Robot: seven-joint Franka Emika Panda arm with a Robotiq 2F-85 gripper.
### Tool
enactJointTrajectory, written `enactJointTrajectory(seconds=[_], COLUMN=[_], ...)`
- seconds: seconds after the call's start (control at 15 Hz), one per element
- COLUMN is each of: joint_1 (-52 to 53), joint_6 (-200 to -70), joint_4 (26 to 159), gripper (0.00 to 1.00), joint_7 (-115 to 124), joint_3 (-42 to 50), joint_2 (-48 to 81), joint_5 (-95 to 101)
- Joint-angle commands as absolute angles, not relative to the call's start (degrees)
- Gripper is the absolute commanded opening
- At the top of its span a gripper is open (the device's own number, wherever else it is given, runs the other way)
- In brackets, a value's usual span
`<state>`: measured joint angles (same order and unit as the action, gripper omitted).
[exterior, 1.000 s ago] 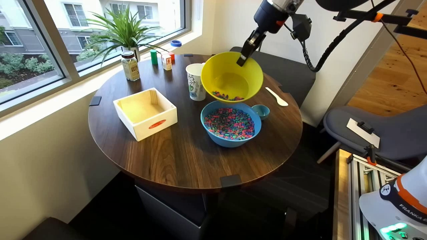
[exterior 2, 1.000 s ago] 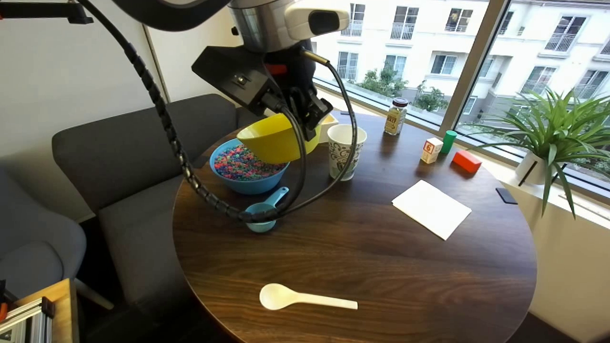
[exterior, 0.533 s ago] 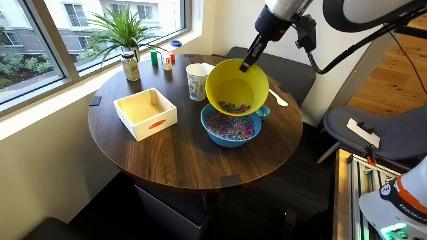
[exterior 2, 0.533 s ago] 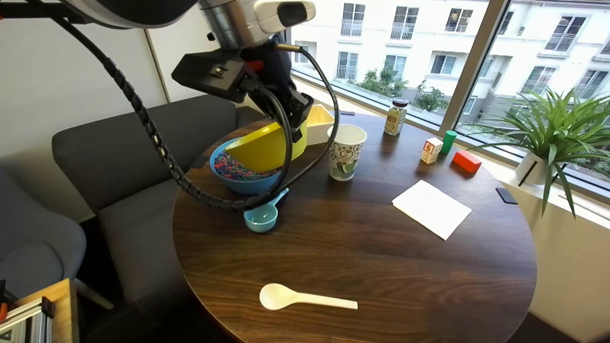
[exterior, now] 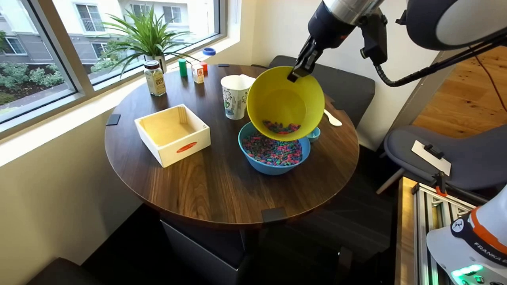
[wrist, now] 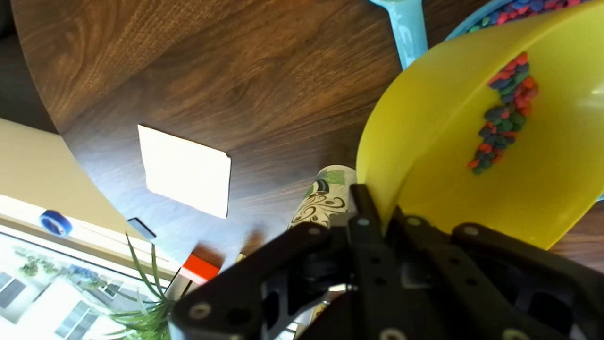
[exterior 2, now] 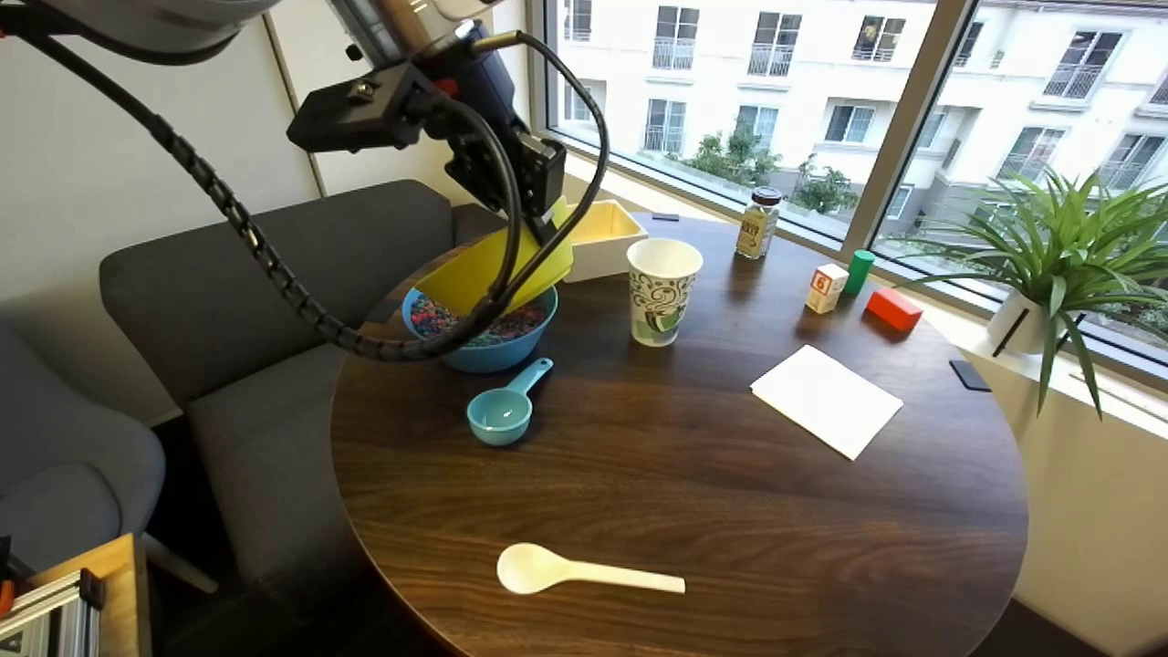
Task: Pour the cereal from the yellow bowl into the blue bowl
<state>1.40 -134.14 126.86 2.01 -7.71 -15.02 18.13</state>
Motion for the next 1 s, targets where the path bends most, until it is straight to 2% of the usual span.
enactJointTrajectory(seconds=[0.0, 0.93], joint_1=[0.84, 1.22], joint_6=[-134.84, -135.46], joint_4=[128.38, 127.97], gripper=[0.02, 0.02], joint_7=[5.95, 16.67], joint_3=[-8.98, -12.14], joint_2=[-16.94, -17.04], joint_5=[24.06, 42.76])
